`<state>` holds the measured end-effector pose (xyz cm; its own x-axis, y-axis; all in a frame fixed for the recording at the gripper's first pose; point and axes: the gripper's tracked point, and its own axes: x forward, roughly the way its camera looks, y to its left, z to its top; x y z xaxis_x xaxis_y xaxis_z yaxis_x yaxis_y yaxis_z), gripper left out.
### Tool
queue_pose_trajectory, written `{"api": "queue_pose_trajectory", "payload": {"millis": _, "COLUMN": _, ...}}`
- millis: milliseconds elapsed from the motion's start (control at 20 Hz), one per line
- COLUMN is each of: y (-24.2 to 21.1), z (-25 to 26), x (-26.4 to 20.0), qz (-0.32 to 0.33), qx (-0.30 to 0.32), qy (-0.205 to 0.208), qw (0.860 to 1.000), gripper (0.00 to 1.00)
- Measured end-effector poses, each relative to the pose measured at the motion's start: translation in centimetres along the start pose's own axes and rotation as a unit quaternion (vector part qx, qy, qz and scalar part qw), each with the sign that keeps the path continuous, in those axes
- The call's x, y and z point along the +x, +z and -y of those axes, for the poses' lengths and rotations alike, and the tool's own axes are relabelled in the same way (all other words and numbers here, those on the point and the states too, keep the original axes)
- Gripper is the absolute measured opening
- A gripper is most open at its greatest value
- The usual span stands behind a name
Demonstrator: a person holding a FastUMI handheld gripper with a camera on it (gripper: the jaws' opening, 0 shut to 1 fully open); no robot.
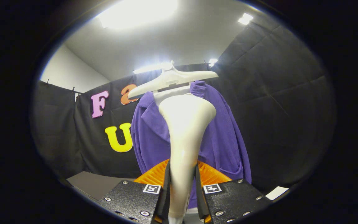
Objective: Iron the clothes twice with a garment steamer, once on the left side and once on the right side.
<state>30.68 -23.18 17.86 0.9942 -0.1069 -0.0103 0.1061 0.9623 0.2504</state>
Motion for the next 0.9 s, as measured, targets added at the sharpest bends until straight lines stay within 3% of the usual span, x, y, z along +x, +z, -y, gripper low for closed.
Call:
{"api": "queue_pose_trajectory", "payload": {"millis": 400, "y": 4.7, "z": 3.0, "x": 5.3, "qz": 0.061, "qx": 0.026, "qy": -0.027, "qw": 0.997, "gripper": 0.35}}
{"api": "queue_pose_trajectory", "payload": {"millis": 700, "y": 3.3, "z": 5.1, "x": 10.9, "qz": 0.041, "qx": 0.046, "qy": -0.06, "qw": 0.996, "gripper": 0.35}}
{"api": "queue_pose_trajectory", "payload": {"millis": 900, "y": 1.5, "z": 5.3, "x": 11.9, "qz": 0.023, "qx": 0.046, "qy": -0.067, "qw": 0.996, "gripper": 0.35}}
